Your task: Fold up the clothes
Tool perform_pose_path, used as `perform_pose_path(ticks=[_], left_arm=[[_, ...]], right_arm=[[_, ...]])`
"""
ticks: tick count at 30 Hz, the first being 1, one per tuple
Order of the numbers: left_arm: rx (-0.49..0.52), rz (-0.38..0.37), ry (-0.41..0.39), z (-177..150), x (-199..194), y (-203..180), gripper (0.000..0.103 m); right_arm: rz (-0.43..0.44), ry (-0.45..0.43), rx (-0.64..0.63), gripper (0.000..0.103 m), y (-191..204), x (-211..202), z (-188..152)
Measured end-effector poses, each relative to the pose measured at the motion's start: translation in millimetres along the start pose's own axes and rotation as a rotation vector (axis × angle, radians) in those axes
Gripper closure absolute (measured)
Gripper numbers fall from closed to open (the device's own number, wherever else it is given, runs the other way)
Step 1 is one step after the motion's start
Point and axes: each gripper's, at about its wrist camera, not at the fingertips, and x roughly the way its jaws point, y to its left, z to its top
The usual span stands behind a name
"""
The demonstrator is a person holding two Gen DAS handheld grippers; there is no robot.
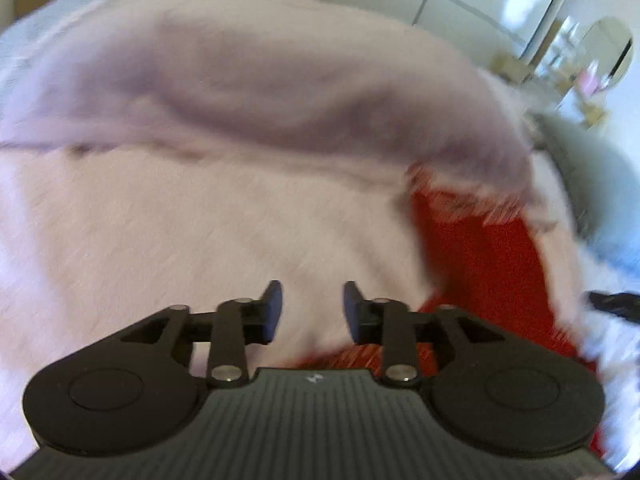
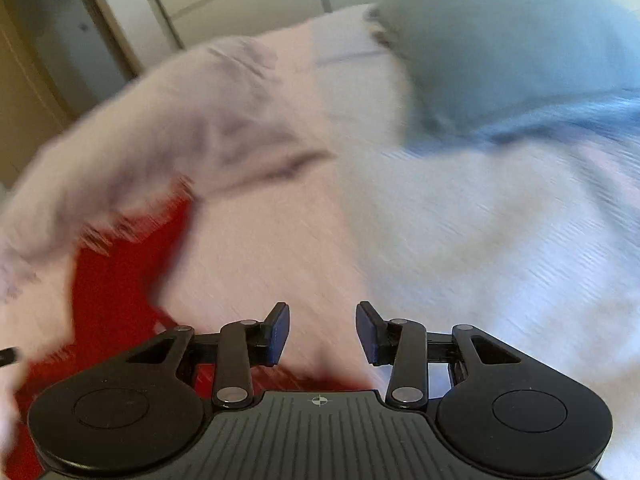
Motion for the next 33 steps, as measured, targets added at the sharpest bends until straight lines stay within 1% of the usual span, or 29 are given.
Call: perform_pose_path(ticks=[1,3,5,6,8,9,10,11,12,13,15,17,20,21,22,23,24,25,27,28,29,30,31,32,33], left_arm=[[-0.015,-0.04,0.007,12,11,-4,0.062],[-0.031,-0.121,0.027,32,36,-19,0.061],[-0.047,-0.187,0.056,46,64,-32,0.056],[-0.064,-0.198,0.071,51,79,-38,0.053],[-0.102,-0.199,0.103,56,106,-45,0.053],[-0.121,-0.199,0.118,58,119,-47,0.059],[-0.127,-0.205,0.126,60,127,-48,0.073],[-0.128,-0.206,0.124,59,130,-48,0.084],[-0.126,-0.222,0.117,59,128,-48,0.099],[-0.108,-0.248,0.088,59,120,-49,0.1],[-0.051,-0.299,0.014,57,97,-50,0.1],[0.012,-0.354,-0.06,49,62,-50,0.1],[0.102,-0.446,-0.152,21,-2,-50,0.1],[0.129,-0.463,-0.159,7,-20,-51,0.099],[0.156,-0.478,-0.166,-6,-39,-52,0.099],[0.178,-0.484,-0.155,-24,-55,-54,0.098],[0.198,-0.479,-0.129,-45,-68,-55,0.095],[0.209,-0.444,-0.069,-69,-74,-53,0.089],[0.229,-0.37,0.054,-115,-86,-48,0.087],[0.233,-0.328,0.12,-136,-88,-44,0.087],[0.236,-0.284,0.186,-156,-90,-40,0.087],[0.248,-0.262,0.209,-166,-95,-38,0.087],[0.261,-0.241,0.229,-175,-100,-35,0.087],[0.274,-0.22,0.249,-184,-105,-33,0.087],[0.252,-0.222,0.226,-182,-109,-32,0.087]], right_arm=[[0.056,0.015,0.014,0.062,5,11,11],[0.156,0.041,0.042,0.062,16,35,32],[0.229,0.056,0.074,0.062,27,61,50],[0.245,0.068,0.087,0.062,32,74,56],[0.25,0.093,0.109,0.062,41,97,66],[0.248,0.101,0.118,0.062,44,107,68],[0.246,0.11,0.128,0.062,47,116,70],[0.248,0.112,0.134,0.063,48,121,71],[0.248,0.099,0.126,0.09,50,120,70],[0.254,0.082,0.107,0.099,51,116,70],[0.307,0.014,0.076,0.1,49,93,68],[0.374,-0.057,0.053,0.1,42,54,57],[0.477,-0.163,0.021,0.099,31,-10,36],[0.468,-0.145,0.002,0.099,29,-23,23],[0.434,-0.095,-0.023,0.099,28,-32,5],[0.4,-0.045,-0.047,0.099,27,-42,-13],[0.366,0.005,-0.071,0.099,27,-51,-31],[0.331,0.054,-0.095,0.099,26,-60,-49],[0.261,0.153,-0.143,0.098,25,-78,-85],[0.226,0.203,-0.167,0.092,24,-87,-103],[0.191,0.252,-0.191,0.087,23,-97,-121],[0.156,0.301,-0.215,0.085,23,-106,-139],[0.128,0.324,-0.211,0.084,20,-112,-152],[0.123,0.31,-0.184,0.083,19,-117,-156],[0.127,0.283,-0.153,0.078,18,-123,-158]])
